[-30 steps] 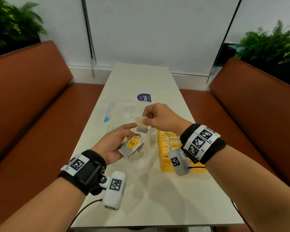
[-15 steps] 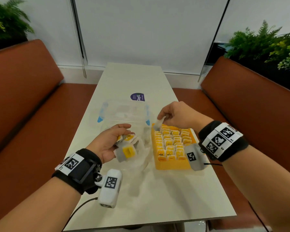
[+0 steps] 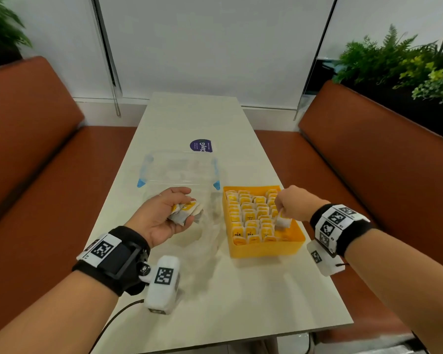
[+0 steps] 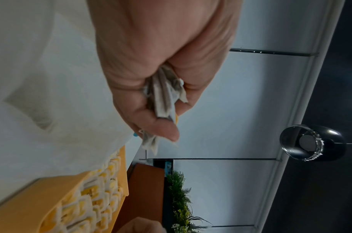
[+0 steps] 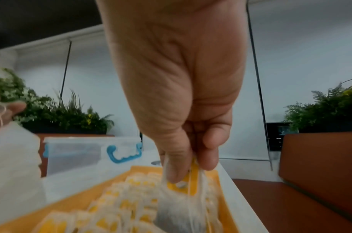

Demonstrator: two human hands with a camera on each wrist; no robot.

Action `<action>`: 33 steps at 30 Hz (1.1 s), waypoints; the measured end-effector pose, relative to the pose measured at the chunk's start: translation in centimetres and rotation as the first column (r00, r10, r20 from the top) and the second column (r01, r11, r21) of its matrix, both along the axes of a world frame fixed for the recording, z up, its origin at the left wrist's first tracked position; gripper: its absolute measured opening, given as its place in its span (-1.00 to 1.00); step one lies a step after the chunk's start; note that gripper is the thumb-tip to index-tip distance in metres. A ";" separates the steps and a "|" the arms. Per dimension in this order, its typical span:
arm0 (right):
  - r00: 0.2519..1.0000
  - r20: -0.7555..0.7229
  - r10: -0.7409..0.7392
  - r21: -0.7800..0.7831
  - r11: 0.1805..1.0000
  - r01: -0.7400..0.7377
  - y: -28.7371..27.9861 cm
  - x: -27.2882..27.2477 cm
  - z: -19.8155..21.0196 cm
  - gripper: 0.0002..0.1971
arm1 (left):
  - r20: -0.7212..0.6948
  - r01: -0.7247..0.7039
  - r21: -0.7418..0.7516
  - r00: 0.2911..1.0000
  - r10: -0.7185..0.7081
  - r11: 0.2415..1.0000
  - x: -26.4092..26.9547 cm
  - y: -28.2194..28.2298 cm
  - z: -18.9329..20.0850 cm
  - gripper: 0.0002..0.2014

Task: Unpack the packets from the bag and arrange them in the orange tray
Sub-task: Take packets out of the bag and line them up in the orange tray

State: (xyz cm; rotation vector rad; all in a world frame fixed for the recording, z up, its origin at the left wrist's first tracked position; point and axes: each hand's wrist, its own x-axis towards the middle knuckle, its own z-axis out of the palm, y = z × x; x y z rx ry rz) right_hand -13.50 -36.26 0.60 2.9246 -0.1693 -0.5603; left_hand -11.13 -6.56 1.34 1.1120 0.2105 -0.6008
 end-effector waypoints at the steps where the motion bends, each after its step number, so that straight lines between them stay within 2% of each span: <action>1: 1.000 -0.021 -0.001 -0.023 1.000 0.001 0.0 0.2 -0.6 -0.75 | 0.002 -0.006 0.004 1.000 0.006 1.000 0.1 0.0 0.0 -0.85; 8: 0.998 -0.055 0.016 -0.129 0.991 -0.023 -0.1 1.5 -3.7 -0.78 | 0.006 -0.042 0.018 0.999 0.042 0.999 0.7 0.5 0.2 -0.86; 12: 0.998 -0.067 0.014 -0.201 0.979 -0.027 0.4 1.6 -4.1 -0.91 | 0.006 -0.058 0.034 0.998 0.057 0.998 0.9 0.9 0.0 -0.87; 15: 0.996 -0.084 0.042 -0.251 0.966 -0.062 0.8 1.6 -4.2 -0.93 | 0.005 -0.065 0.036 0.998 0.065 0.997 0.9 1.1 -0.2 -0.87; 24: 0.997 -0.057 0.043 -0.268 0.962 -0.056 1.0 1.8 -4.0 -0.89 | 0.004 -0.068 0.024 0.998 0.068 0.997 1.0 1.3 -0.1 -0.87; 30: 0.995 0.097 0.016 -0.196 0.981 0.003 3.3 1.9 -0.8 -0.77 | -0.012 -0.081 -0.007 0.997 0.081 0.997 1.1 2.2 -0.1 -0.89; 33: 0.961 0.243 0.129 -0.210 0.975 -0.078 6.4 1.3 1.4 -0.89 | -0.014 -0.081 -0.036 0.997 0.080 0.996 1.0 2.5 0.0 -0.90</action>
